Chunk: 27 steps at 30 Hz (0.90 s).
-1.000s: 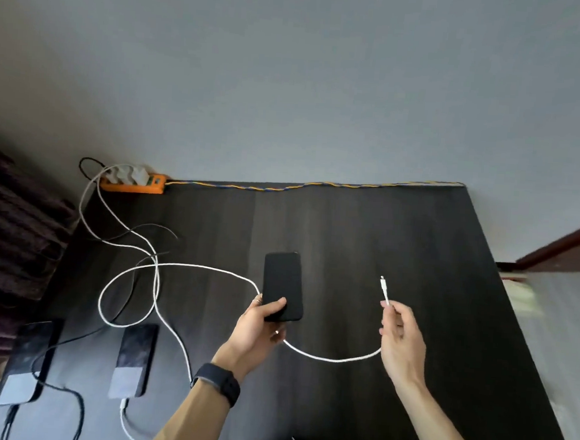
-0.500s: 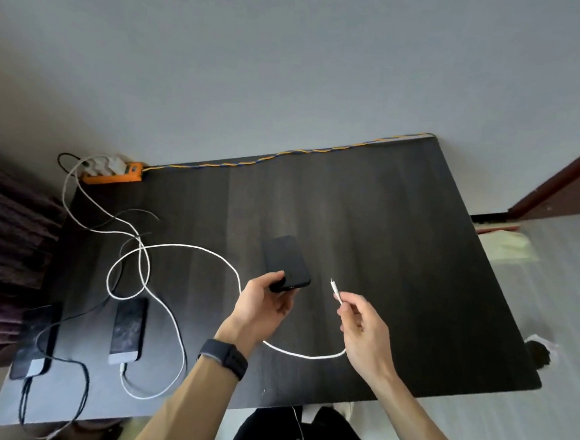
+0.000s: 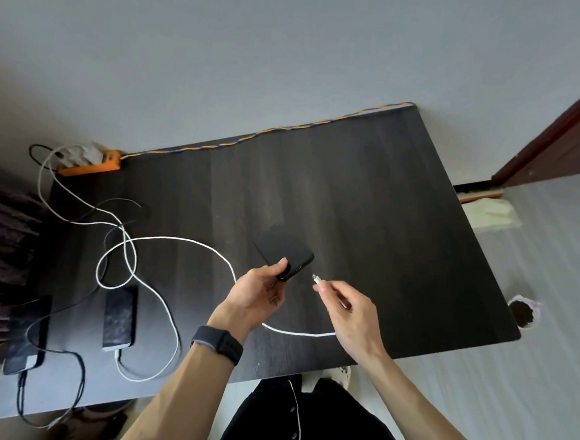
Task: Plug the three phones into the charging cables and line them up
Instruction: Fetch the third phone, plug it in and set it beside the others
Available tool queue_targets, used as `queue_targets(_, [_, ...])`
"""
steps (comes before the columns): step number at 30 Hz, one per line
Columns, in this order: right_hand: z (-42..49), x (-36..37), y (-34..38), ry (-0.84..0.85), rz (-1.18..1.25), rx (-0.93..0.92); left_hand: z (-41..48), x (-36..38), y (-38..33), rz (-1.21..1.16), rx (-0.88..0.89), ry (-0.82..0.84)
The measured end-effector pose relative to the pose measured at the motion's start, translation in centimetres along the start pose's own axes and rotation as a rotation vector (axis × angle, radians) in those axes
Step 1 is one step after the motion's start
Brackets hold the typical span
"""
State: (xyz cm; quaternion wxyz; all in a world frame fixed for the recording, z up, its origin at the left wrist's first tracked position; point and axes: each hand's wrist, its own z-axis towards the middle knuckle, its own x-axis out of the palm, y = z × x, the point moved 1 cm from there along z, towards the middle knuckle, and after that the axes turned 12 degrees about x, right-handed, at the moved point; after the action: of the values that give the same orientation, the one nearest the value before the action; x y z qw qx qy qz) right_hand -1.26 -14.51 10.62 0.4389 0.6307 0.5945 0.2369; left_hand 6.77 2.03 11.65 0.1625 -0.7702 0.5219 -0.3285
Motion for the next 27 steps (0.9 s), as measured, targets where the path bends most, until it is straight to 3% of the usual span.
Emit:
queue_targets(17, [0.0, 1.4, -0.5, -0.054, -0.082, -0.006, -0.9, -0.1, 1.4, 0.143, -0.011, 0.044])
queue_targets(27, [0.6, 1.7, 0.0, -0.049, -0.135, 0.041, -0.8, -0.7, 0.9, 0.144, 0.092, 0.056])
